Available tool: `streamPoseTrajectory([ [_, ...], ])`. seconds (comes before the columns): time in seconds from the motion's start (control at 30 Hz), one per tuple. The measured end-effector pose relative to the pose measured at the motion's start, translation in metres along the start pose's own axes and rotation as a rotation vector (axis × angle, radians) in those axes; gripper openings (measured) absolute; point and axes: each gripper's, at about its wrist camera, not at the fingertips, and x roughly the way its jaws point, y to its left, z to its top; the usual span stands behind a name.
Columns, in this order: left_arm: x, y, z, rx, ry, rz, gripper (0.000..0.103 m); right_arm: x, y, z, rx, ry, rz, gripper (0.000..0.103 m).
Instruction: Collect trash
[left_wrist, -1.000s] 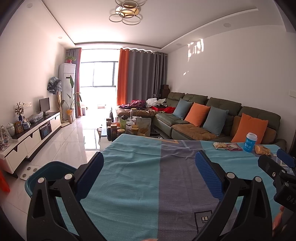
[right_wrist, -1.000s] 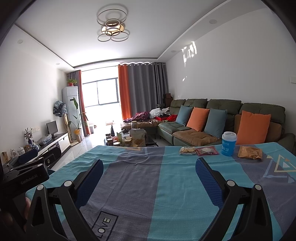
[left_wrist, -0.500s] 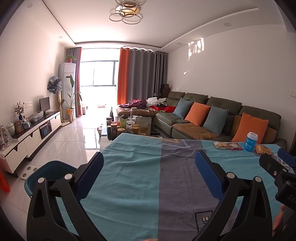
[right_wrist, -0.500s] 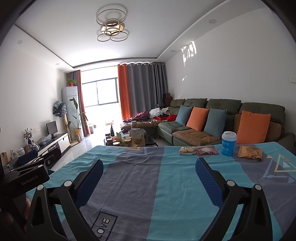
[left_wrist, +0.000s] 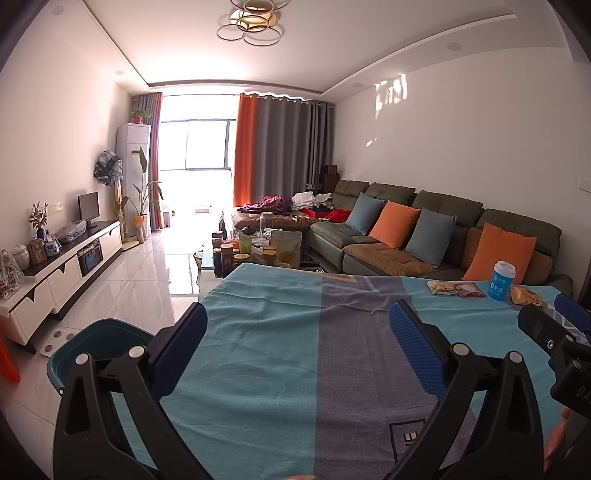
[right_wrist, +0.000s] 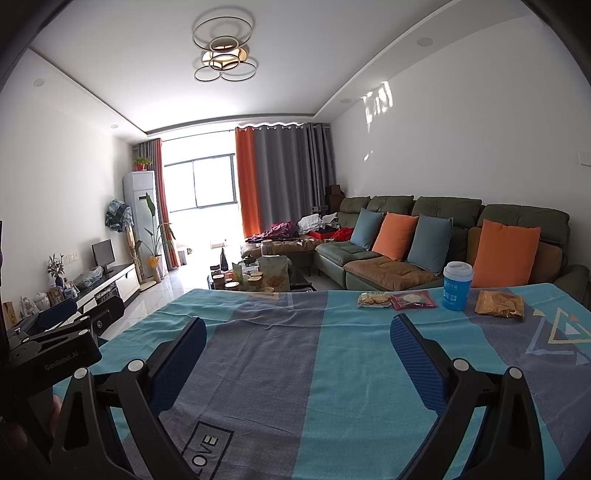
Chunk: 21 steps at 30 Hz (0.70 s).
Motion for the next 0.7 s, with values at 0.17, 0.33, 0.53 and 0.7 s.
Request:
streamPoseTrajectory([
  [0.17,0.0012,0.0003,-0.0016,-0.001,0.002,0.0,0.097,0.0008,0.0003,0.0001,-0.001,0.002,0.001,0.096],
  [0.33,0.0015,0.0,-0.0014,0.0,0.003,0.0,0.097,0.0013,0.0004,0.0001,-0.001,0.002,0.001,0.096],
  [0.53,0.0048,0.001,-0.0042,-0.009,0.014,-0.001,0.097,0.004,0.0015,0.0,-0.002,0.007,0.001,0.096],
  [0.7,0.0065,0.0023,-0.0066,-0.008,0.017,0.009,0.097,0.0071,0.0005,-0.0007,0.003,0.012,0.004,0.096],
])
